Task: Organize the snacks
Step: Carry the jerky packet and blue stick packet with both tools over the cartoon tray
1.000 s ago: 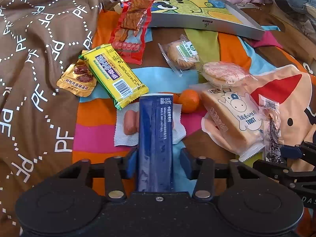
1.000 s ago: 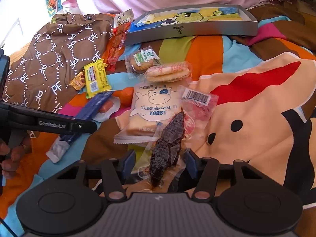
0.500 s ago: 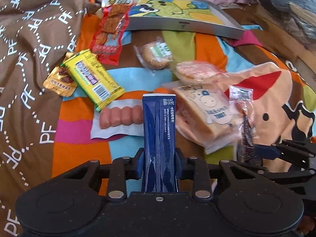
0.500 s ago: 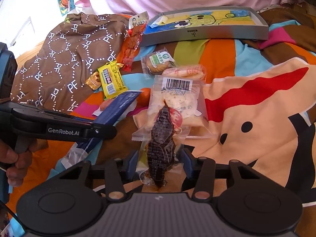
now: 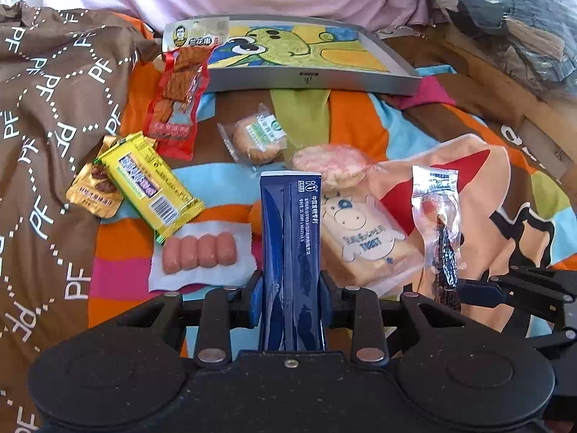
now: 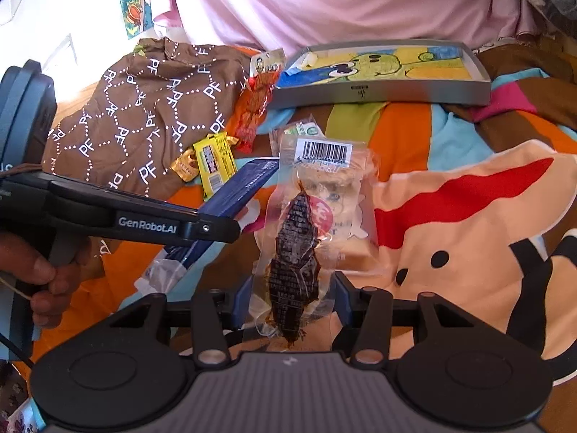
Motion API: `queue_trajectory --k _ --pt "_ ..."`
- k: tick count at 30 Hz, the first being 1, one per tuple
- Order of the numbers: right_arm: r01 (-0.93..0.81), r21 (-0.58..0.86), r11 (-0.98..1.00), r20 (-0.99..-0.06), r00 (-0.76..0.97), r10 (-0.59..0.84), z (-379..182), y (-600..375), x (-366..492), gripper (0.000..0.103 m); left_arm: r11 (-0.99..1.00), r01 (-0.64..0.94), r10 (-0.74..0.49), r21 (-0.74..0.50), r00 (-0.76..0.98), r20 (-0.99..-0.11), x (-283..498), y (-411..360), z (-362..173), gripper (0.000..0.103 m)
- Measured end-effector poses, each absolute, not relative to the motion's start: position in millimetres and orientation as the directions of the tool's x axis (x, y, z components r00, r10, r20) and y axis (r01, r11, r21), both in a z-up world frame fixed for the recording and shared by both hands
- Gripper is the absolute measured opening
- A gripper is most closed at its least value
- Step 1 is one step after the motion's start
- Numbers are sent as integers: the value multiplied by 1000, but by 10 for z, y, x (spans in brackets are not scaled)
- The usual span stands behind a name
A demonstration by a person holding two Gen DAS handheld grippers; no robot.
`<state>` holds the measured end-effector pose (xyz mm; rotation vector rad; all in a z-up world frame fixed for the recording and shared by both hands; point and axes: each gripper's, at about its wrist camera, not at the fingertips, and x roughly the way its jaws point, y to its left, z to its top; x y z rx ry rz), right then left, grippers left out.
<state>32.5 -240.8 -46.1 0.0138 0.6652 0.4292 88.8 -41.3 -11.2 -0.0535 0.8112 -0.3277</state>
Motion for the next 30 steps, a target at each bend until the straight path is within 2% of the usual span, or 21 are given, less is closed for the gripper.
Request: queue_trajectory --k 8,16,22,27,30 --pt "-367 163 916 -561 729 392 -288 -2502 434 51 947 263 -317 -184 674 -667 1004 -452 12 33" --pt "-314 192 930 -471 802 368 21 -2702 914 51 954 251 -299 -163 775 -556 1416 -511 369 33" --pt "-257 189 948 -375 873 312 216 -2782 1443 51 964 231 -268 -134 833 -484 1952 -570 622 33" --pt "-153 232 961 -335 915 226 307 -2853 2051 51 967 170 -238 -189 864 -444 2613 -581 741 33" --pt "-90 256 962 -314 934 171 371 -2905 2382 51 972 156 -217 -178 884 -415 2911 -655 744 33"
